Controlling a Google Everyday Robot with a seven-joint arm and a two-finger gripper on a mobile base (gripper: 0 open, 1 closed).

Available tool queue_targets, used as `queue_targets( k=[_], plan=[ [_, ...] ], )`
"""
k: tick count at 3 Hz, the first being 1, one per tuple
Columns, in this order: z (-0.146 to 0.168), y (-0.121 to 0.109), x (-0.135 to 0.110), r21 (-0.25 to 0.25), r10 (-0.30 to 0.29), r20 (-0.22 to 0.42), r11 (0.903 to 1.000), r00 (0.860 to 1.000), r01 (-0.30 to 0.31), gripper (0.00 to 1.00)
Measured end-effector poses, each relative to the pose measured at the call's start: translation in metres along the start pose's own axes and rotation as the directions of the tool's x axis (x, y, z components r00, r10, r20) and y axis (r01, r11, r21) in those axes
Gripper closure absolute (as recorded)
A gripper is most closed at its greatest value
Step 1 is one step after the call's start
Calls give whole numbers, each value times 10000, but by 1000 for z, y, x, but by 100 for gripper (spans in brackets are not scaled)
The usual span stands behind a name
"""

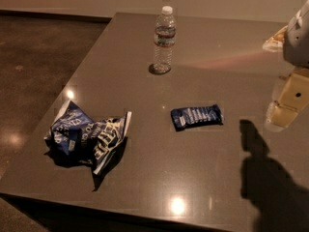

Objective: Move blue chip bag near water bottle

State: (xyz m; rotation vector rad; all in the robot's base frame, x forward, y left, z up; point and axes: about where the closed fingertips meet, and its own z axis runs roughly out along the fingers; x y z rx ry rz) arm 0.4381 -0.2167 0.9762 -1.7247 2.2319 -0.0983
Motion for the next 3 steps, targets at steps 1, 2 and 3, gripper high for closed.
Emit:
queue_targets(
  k=[1,2,3],
  plan=[
    [0,0,0,17,-4,10,10000,10000,4,0],
    [2,-4,-21,-83,-279,306,9996,9991,282,0],
    [14,-4,-55,-420,-714,800,9963,9942,749,0]
  ],
)
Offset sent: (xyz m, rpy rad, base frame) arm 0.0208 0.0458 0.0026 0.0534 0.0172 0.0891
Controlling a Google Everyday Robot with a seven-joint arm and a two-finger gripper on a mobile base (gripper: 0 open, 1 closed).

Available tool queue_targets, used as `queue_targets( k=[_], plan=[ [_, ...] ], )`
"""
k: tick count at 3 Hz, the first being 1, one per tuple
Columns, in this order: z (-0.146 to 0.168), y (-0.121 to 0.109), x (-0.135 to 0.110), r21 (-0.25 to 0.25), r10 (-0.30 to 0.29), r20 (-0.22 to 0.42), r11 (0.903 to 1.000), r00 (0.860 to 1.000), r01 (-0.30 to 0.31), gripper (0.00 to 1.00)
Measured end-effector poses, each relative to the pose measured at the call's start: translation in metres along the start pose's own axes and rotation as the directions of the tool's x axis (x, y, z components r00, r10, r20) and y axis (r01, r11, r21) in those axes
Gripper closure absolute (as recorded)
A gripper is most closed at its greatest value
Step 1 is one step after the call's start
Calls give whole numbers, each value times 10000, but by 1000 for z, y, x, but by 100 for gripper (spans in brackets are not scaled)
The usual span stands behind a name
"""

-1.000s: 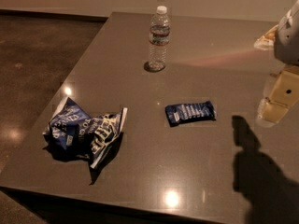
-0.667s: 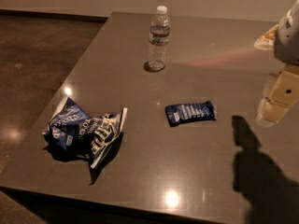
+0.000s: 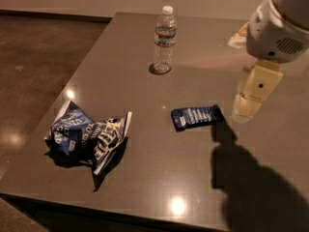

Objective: Move blue chip bag near water bottle

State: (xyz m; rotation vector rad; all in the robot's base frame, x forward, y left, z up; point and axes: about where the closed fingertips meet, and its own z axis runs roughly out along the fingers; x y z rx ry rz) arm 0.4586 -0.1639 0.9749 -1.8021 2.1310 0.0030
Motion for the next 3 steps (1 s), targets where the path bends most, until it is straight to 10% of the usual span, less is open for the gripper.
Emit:
queue_targets(
  k=[3],
  plan=[
    [44,37,-85,-907,-773,841,9923,9935,849,0]
  ],
)
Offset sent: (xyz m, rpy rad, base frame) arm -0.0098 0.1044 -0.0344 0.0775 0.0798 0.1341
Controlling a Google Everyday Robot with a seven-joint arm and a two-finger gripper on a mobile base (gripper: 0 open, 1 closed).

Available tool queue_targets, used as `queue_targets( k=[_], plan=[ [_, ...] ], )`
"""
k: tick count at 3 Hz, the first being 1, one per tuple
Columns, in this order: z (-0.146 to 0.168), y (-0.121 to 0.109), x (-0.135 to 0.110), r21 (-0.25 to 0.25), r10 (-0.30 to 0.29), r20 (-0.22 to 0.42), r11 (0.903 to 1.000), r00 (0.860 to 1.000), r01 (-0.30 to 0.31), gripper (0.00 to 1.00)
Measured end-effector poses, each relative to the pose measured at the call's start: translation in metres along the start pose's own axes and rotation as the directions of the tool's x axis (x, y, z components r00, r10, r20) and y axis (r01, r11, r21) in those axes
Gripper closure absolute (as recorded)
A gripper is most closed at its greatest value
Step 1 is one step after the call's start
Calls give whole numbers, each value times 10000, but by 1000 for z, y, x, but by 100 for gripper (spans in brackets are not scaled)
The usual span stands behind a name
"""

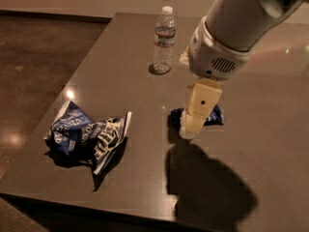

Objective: Move blue chip bag near water bottle

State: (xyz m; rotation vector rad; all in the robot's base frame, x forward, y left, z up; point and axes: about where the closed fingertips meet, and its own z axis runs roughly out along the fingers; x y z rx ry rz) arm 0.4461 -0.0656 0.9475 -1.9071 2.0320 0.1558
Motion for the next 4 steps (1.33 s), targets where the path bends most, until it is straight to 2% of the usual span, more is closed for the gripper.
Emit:
queue_targets(
  k=[2,4],
  plan=[
    [23,33,-53,-345,-292,224,9990,9993,300,0],
    [50,46,-102,-98,-856,223,9963,9961,858,0]
  ],
)
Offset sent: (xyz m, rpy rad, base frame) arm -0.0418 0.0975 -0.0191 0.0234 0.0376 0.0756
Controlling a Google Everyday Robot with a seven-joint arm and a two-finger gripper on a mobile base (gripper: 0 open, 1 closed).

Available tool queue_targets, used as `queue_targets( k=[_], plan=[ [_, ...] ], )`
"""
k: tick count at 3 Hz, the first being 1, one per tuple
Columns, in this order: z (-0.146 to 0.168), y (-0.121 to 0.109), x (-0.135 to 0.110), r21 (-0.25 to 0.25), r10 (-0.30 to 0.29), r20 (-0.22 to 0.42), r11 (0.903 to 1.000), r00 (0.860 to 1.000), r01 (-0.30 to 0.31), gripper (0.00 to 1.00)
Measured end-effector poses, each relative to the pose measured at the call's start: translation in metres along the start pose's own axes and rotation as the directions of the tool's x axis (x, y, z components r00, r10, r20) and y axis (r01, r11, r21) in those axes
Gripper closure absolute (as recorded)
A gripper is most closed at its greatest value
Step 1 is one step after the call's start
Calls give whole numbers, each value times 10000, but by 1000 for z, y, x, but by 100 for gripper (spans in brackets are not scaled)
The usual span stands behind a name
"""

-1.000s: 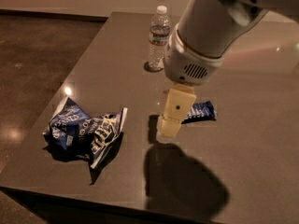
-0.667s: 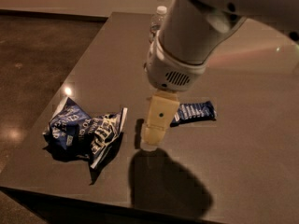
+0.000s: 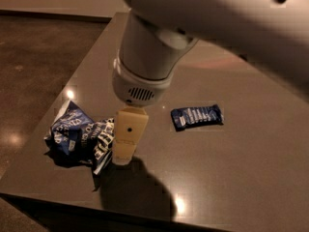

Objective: Move blue chip bag near water bottle

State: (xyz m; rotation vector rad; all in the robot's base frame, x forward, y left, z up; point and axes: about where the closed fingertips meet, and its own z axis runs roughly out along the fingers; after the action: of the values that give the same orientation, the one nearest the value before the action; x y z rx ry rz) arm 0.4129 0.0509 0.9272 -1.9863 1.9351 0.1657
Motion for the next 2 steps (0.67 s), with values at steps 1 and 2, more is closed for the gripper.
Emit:
queue_targets(
  k=[1,2],
  plan=[
    [21,-3,-17,66,-159,-73,9999,9998,159,0],
    [42,0,-24,-251,-331,-202,9992,9992,326,0]
  ],
)
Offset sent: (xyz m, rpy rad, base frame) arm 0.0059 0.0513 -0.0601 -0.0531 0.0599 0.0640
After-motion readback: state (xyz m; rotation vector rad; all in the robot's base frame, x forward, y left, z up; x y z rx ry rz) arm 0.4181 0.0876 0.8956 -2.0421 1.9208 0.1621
